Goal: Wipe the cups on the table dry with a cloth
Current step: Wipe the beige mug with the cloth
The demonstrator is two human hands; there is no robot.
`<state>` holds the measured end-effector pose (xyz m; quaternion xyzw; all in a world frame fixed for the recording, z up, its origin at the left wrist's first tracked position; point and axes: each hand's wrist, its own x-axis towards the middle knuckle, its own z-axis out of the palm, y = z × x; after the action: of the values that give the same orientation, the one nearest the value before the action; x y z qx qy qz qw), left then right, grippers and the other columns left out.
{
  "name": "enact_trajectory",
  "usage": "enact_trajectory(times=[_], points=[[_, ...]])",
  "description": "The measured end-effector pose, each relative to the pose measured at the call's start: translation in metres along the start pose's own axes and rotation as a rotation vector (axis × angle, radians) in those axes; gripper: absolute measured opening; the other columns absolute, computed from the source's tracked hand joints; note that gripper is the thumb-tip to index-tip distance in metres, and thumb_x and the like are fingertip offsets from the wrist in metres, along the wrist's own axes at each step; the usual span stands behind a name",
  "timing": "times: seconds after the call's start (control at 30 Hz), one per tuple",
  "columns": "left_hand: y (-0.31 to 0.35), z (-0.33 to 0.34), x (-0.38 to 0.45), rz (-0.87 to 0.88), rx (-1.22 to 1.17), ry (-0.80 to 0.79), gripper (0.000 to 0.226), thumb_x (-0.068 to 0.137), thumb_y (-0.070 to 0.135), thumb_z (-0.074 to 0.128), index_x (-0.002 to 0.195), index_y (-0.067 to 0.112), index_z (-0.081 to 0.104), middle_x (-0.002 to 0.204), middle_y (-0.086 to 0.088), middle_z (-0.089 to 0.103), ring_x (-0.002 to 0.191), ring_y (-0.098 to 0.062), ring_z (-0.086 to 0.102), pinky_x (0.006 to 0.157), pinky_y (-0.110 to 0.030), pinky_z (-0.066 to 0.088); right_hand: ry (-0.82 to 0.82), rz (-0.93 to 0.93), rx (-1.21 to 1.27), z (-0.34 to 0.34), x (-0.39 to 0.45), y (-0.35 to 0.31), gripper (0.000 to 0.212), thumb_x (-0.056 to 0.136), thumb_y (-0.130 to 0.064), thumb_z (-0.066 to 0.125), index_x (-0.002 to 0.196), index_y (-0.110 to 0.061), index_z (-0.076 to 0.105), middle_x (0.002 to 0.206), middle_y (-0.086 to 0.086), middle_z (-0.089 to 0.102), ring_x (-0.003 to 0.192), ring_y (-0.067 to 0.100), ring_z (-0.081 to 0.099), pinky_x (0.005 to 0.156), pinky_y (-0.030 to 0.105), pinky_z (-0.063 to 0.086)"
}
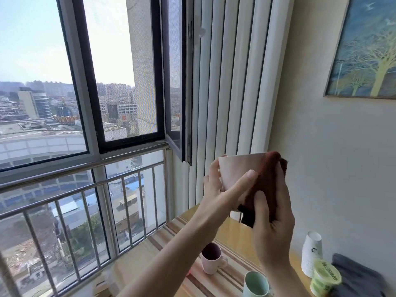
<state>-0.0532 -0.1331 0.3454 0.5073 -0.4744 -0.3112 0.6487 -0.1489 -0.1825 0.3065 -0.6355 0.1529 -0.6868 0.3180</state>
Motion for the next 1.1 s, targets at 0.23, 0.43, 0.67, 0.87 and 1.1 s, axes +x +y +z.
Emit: enact_trajectory(times=[0.23, 0.43, 0.67, 0.87, 1.1], points=[[0.009, -0.008, 0.006, 0.059, -0.098, -0.120, 0.070, 0.063, 0.062, 0.075, 0.124, 0.038, 0.051, 0.128, -0.006, 0.064, 0.112, -0.018, 0.068, 0.084, -0.030, 0.059, -0.077, 0.100, 0.237, -0.001, 0.007, 0.002, 0.059, 0.095, -0.041, 0.040, 0.150, -0.020, 0.036, 0.120, -0.022, 0.069, 0.089, 0.008, 0.066, 0.072, 0.020, 0.052], [0.013, -0.014, 0.009, 0.111, 0.136, -0.085, 0.060, 0.060, 0.076, 0.064, 0.117, 0.065, 0.049, 0.137, 0.006, 0.038, 0.134, -0.016, 0.048, 0.105, -0.033, 0.053, -0.039, 0.165, 0.246, 0.000, 0.004, -0.002, 0.057, 0.097, -0.034, 0.038, 0.151, -0.014, 0.035, 0.089, -0.015, 0.067, 0.060, -0.002, 0.060, 0.048, 0.017, 0.049], [0.009, -0.006, 0.000, 0.240, 0.377, 0.069, 0.092, 0.073, 0.080, 0.040, 0.153, 0.036, 0.029, 0.139, 0.014, 0.048, 0.114, 0.005, 0.055, 0.093, -0.005, 0.044, -0.017, 0.054, 0.085, 0.011, -0.003, -0.002, 0.061, 0.096, -0.028, 0.039, 0.155, -0.024, 0.024, 0.147, -0.027, 0.048, 0.136, -0.002, 0.046, 0.106, 0.021, 0.046], [0.014, -0.012, -0.006, 0.142, 0.075, 0.003, 0.074, 0.060, 0.065, 0.072, 0.121, 0.029, 0.052, 0.108, 0.004, 0.070, 0.088, 0.001, 0.069, 0.071, -0.020, 0.057, -0.056, -0.049, -0.054, 0.009, -0.008, -0.008, 0.060, 0.093, -0.038, 0.039, 0.148, -0.054, 0.022, 0.155, 0.000, 0.042, 0.140, 0.023, 0.046, 0.109, 0.056, 0.043], [0.015, -0.020, 0.001, 0.092, -0.024, -0.067, 0.067, 0.060, 0.055, 0.077, 0.118, 0.024, 0.063, 0.111, -0.007, 0.073, 0.095, -0.014, 0.072, 0.072, -0.022, 0.056, -0.152, 0.067, 0.099, 0.005, 0.001, -0.016, 0.065, 0.086, -0.043, 0.047, 0.148, -0.027, 0.034, 0.138, 0.001, 0.056, 0.124, 0.009, 0.057, 0.097, 0.024, 0.051]])
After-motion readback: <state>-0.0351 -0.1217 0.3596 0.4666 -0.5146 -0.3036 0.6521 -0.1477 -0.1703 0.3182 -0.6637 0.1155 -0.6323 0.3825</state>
